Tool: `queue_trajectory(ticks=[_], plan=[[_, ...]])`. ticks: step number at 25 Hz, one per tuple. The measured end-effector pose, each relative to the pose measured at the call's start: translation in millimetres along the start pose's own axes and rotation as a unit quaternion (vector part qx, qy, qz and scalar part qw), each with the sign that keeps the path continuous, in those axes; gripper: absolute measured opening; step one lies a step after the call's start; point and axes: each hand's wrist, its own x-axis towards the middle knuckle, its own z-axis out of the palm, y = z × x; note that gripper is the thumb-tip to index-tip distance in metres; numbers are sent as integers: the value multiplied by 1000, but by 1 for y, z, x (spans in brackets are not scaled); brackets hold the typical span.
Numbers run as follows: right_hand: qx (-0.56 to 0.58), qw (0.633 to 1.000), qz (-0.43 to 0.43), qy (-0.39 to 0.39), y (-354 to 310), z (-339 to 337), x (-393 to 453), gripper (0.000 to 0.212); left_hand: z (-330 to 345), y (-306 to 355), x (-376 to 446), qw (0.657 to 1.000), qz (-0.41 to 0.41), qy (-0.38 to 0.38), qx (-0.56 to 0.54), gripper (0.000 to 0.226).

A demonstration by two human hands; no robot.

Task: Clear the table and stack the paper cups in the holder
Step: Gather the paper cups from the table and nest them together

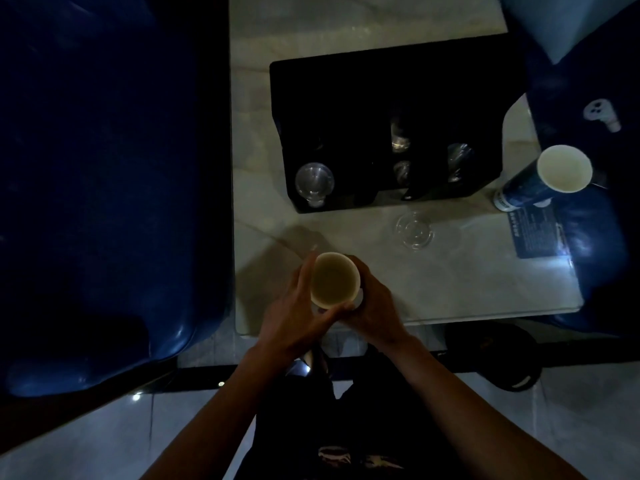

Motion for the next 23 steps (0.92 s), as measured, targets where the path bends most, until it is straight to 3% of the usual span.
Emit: queue_trajectory(ticks=[8, 13, 15, 19, 23], plan=[[-32, 999, 25, -15, 3, 2, 4, 86, -2, 5, 3, 992, 6, 23, 123, 97], [-179, 969, 85, -146, 14, -32, 9, 113, 3, 20, 1, 1000, 2, 16, 11, 99], [-259, 949, 69, -163, 23, -78, 9, 101, 13, 22, -1, 999, 3, 34, -13, 107], [-337, 938, 5, -78, 29, -201, 17, 62, 34, 24, 7, 996, -3, 87, 3, 121], [-379, 908, -79, 160, 33, -291, 53, 47, 53, 38, 17, 985, -16, 173, -20, 104]])
